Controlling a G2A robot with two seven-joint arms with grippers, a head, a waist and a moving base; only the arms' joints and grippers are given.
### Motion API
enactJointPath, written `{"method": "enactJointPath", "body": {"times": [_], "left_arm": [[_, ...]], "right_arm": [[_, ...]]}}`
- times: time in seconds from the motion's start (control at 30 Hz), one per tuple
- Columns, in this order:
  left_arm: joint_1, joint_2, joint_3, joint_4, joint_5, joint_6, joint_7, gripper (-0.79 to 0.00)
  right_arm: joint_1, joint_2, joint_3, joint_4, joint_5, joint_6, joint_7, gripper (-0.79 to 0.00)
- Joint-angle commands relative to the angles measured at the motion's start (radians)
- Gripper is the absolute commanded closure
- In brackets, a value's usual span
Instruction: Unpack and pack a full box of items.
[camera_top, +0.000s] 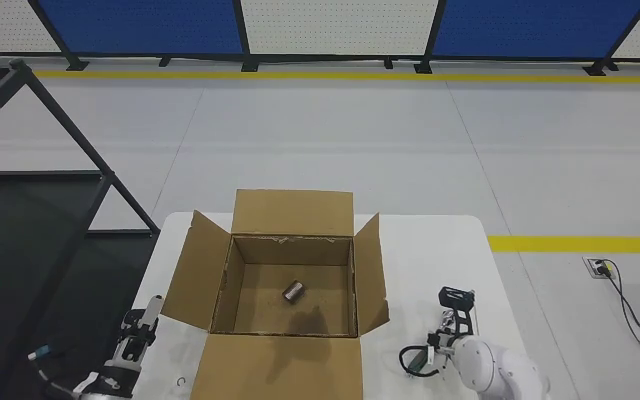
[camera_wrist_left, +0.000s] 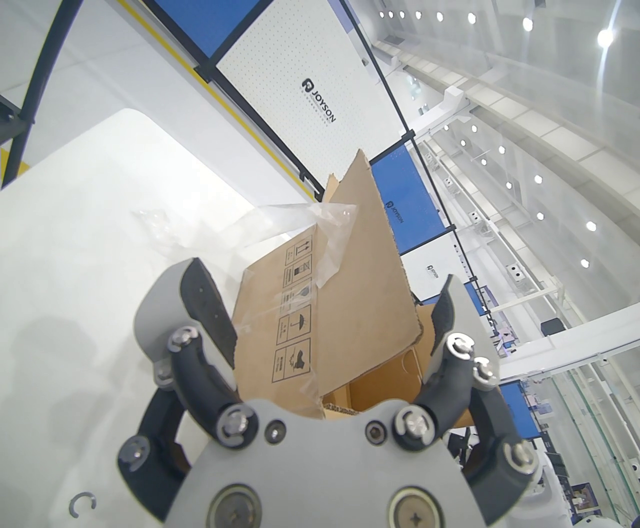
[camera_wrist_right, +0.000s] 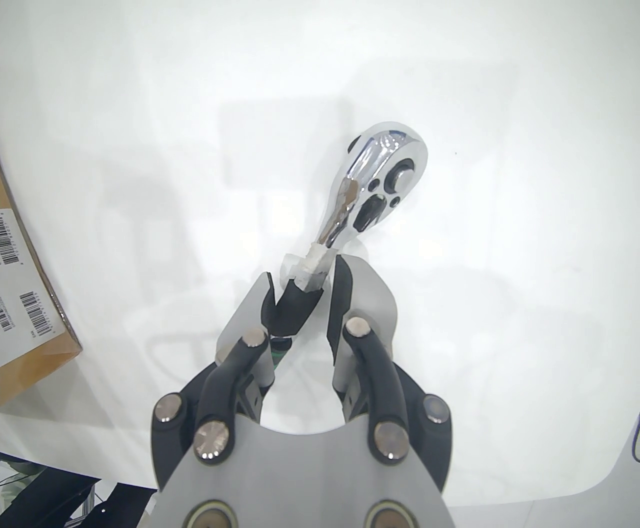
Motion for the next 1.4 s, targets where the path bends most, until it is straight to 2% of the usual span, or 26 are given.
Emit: {"method": "enactJointPath", "body": {"times": [0.0,0.1,0.2,0.23,0.5,0.67,1.07,1.17,1.37], "left_arm": [[-0.001,0.0,0.001,0.0,-0.001,-0.002,0.0,-0.785],[-0.001,-0.001,0.001,0.001,-0.002,-0.002,0.002,-0.785],[-0.002,-0.001,0.0,0.001,-0.004,-0.001,0.003,-0.785],[-0.002,-0.001,-0.001,0.001,-0.002,0.0,0.003,-0.785],[-0.006,-0.001,-0.002,0.002,-0.006,0.001,0.005,-0.785],[-0.007,-0.002,-0.002,0.002,-0.003,0.002,0.004,-0.785],[-0.012,-0.003,0.017,-0.003,0.013,0.005,-0.002,-0.785],[-0.012,-0.003,0.02,-0.004,0.014,0.005,-0.001,-0.785],[-0.004,-0.004,0.019,-0.006,0.001,-0.001,0.004,-0.785]], "right_arm": [[0.003,0.0,-0.005,0.002,-0.004,0.001,0.001,-0.228],[0.008,0.0,-0.01,0.008,-0.009,0.001,0.002,-0.194],[0.012,-0.001,-0.013,0.015,-0.01,0.003,0.002,-0.006],[0.013,-0.001,-0.013,0.018,-0.011,0.003,0.002,0.0],[0.019,0.001,-0.002,0.023,-0.007,0.002,0.003,0.0],[-0.005,0.004,0.06,-0.028,0.073,-0.012,-0.021,0.0],[-0.157,0.022,0.291,-0.334,0.423,-0.2,-0.081,0.0],[-0.189,0.026,0.3,-0.439,0.453,-0.235,-0.092,0.0],[-0.238,0.03,0.251,-0.628,0.418,-0.28,-0.144,0.0]]}}
